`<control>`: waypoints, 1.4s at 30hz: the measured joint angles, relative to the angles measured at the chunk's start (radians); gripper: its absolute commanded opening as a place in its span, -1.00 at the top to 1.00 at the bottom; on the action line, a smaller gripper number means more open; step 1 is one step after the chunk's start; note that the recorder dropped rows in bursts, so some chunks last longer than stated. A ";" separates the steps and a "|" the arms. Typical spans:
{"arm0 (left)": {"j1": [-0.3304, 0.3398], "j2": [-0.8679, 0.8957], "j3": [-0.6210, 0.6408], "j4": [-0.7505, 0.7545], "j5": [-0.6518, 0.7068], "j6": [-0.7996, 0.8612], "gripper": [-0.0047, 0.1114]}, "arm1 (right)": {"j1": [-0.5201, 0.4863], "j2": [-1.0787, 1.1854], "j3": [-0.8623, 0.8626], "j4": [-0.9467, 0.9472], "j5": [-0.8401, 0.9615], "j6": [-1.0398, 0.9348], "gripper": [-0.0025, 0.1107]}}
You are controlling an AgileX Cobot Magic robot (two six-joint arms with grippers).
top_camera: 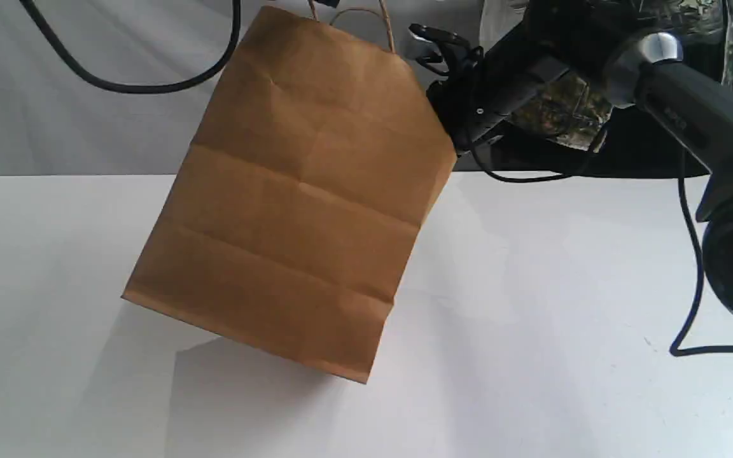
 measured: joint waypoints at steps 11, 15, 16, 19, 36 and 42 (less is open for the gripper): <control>0.000 0.001 -0.020 -0.014 0.049 -0.017 0.92 | 0.000 0.000 0.000 -0.004 0.004 0.000 0.95; 0.000 0.001 -0.020 -0.014 0.049 -0.017 0.92 | 0.000 0.000 0.000 -0.004 0.004 0.000 0.95; 0.000 0.001 -0.020 -0.014 0.049 -0.017 0.92 | 0.000 0.000 0.000 -0.004 0.004 0.000 0.95; 0.000 0.001 -0.020 -0.014 0.049 -0.017 0.92 | 0.000 0.000 0.000 -0.006 0.008 0.000 0.95; 0.000 -0.005 -0.020 0.053 0.180 -0.042 0.92 | 0.000 -0.065 0.000 -0.028 -0.064 -0.058 0.95; 0.000 -0.053 0.036 0.038 0.180 -0.041 0.92 | 0.000 -0.116 0.000 -0.041 -0.081 -0.060 0.95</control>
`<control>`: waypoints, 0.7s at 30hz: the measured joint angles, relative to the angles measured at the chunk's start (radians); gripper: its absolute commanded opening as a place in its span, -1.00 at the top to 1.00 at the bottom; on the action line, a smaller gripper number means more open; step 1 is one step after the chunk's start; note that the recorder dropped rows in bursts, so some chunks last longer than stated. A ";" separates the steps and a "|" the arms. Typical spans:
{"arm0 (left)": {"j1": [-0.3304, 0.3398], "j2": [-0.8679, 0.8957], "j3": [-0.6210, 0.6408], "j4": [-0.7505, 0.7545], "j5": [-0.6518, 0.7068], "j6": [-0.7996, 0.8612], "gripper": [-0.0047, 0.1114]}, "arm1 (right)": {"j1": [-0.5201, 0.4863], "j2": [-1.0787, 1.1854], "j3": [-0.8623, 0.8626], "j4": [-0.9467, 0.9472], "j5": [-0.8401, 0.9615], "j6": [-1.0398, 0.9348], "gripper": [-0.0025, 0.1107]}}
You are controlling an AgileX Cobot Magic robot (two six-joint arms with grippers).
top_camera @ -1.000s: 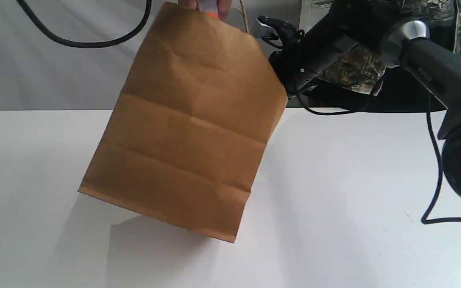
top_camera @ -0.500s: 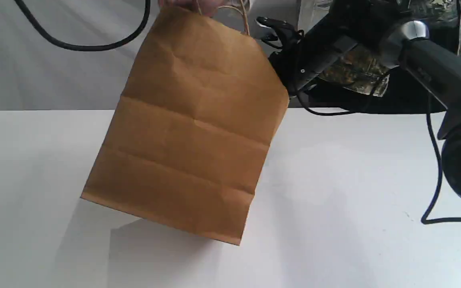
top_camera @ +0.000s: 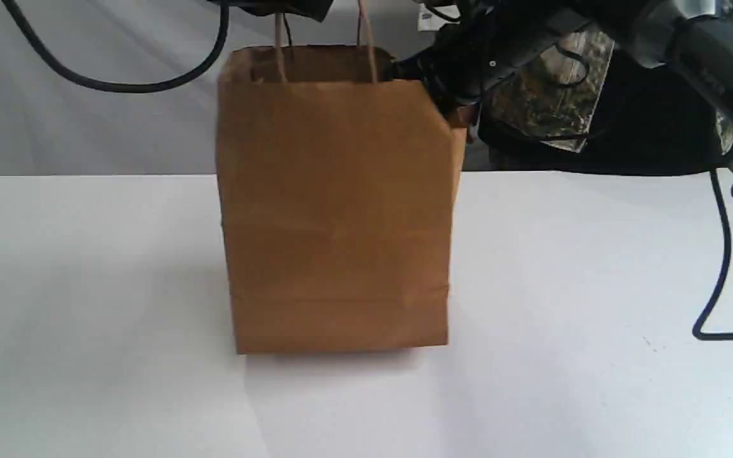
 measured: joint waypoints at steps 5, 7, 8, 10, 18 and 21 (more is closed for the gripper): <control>0.000 -0.080 0.172 -0.004 -0.116 0.040 0.92 | 0.000 -0.002 0.000 -0.006 0.009 0.000 0.95; 0.000 -0.111 0.245 -0.004 -0.194 0.061 0.92 | 0.000 -0.002 0.000 -0.006 0.009 0.000 0.95; 0.000 -0.119 0.271 -0.004 -0.220 0.067 0.92 | 0.000 -0.002 0.000 -0.006 0.010 -0.002 0.95; 0.000 -0.139 0.312 -0.004 -0.261 0.078 0.92 | 0.000 -0.002 0.000 -0.006 0.010 -0.002 0.93; 0.000 -0.152 0.327 -0.022 -0.296 0.094 0.83 | 0.000 -0.002 0.000 0.015 0.010 -0.002 0.14; 0.000 -0.152 0.327 -0.022 -0.298 0.098 0.65 | 0.000 -0.002 0.000 0.024 0.010 -0.002 -0.16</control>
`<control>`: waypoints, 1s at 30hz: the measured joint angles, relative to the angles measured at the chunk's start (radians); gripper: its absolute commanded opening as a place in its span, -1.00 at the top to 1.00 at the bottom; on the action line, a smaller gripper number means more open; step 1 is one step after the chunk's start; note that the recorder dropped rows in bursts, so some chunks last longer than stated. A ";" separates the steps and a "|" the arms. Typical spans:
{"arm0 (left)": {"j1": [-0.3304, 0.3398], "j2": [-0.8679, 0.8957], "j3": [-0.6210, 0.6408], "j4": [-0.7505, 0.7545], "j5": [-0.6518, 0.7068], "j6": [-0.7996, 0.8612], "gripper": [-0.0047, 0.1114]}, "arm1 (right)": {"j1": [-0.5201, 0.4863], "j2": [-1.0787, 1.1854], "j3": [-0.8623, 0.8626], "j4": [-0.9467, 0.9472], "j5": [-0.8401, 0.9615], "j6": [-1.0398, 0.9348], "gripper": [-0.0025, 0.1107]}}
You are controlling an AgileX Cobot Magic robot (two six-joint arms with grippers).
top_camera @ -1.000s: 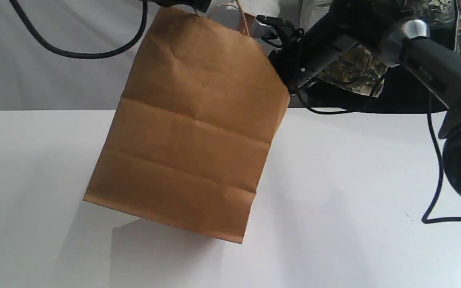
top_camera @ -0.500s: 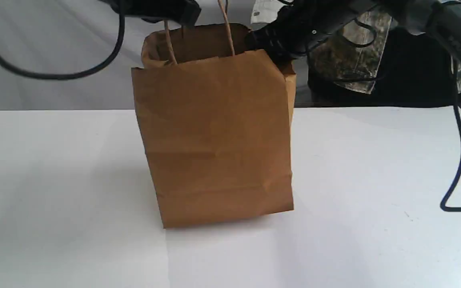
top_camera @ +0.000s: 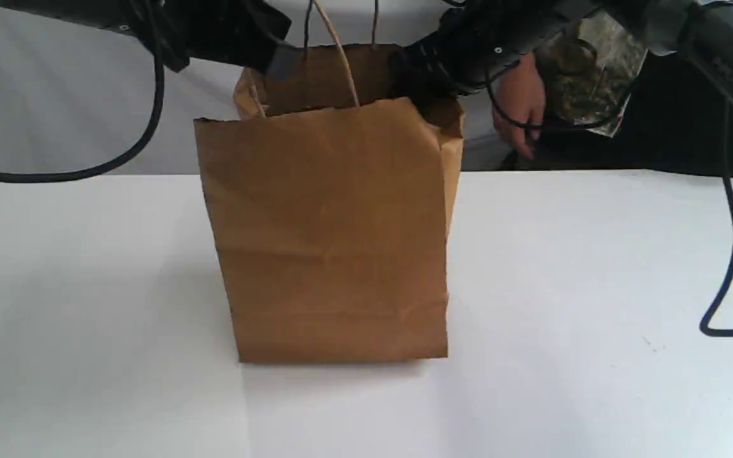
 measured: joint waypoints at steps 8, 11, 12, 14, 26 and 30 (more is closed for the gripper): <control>0.000 0.000 0.000 0.000 -0.002 0.020 -0.44 | 0.000 -0.012 0.000 0.004 0.017 0.000 -0.24; 0.000 0.000 0.000 0.000 -0.002 0.020 -0.64 | 0.000 -0.037 0.000 -0.003 0.029 0.000 -0.24; 0.000 -0.002 0.000 0.000 -0.002 0.020 -0.65 | 0.000 -0.050 0.000 -0.008 0.033 0.000 -0.24; 0.000 -0.004 0.000 0.000 -0.002 0.020 -0.65 | 0.000 -0.077 0.000 -0.015 0.036 0.000 -0.24; 0.000 -0.164 0.000 0.014 0.002 0.022 -0.65 | 0.000 -0.211 0.000 -0.057 0.077 0.000 -0.24; 0.000 -0.230 0.000 0.014 0.021 0.022 -0.65 | 0.000 -0.248 0.000 -0.089 0.077 0.018 -0.23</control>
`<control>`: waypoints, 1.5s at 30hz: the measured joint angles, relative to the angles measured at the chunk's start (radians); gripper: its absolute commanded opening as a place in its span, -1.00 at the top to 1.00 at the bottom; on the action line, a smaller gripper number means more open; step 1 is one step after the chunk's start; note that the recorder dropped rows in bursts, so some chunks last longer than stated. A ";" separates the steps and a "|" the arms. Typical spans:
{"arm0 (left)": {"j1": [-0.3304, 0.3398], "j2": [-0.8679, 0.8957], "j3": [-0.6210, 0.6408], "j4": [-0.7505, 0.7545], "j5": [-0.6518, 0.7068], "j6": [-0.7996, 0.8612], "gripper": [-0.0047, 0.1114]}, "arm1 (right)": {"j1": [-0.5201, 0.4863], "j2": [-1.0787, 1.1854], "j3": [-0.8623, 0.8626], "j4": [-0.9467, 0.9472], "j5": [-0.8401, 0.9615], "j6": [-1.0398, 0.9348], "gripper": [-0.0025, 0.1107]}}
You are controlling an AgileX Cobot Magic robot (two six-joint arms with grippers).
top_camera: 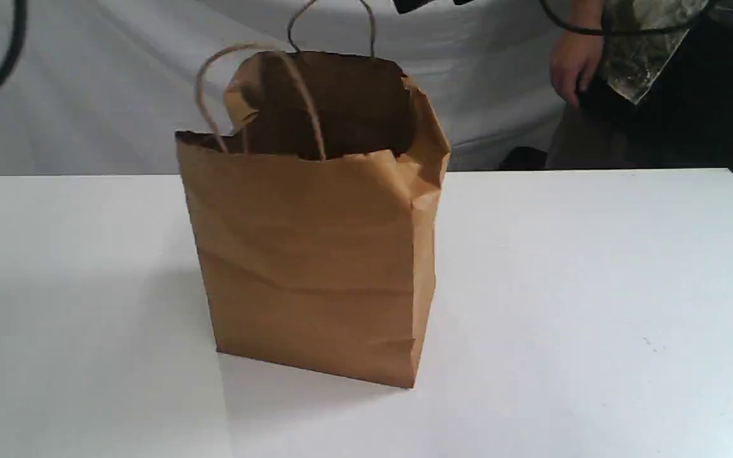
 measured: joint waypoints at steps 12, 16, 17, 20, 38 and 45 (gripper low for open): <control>0.002 -0.192 0.065 0.047 0.096 -0.032 -0.65 | -0.002 -0.209 0.125 -0.314 0.003 0.096 -0.11; 0.002 -0.306 0.173 0.049 0.019 -0.043 -0.65 | -0.006 -0.308 0.203 -0.336 0.003 0.100 -0.10; 0.002 -0.333 0.202 0.051 -0.010 -0.045 -0.65 | -0.006 -0.329 0.223 -0.339 0.003 0.100 -0.09; 0.002 -0.445 0.317 0.051 -0.149 -0.045 -0.65 | -0.006 -0.412 0.285 -0.339 -0.018 0.101 -0.05; 0.002 -0.941 1.005 0.051 -0.805 -0.145 -0.65 | -0.006 -1.082 0.897 -0.359 -0.638 0.085 -0.05; 0.002 -0.972 1.177 0.076 -0.906 -0.150 -0.65 | -0.006 -1.303 1.060 -0.363 -0.895 0.056 -0.05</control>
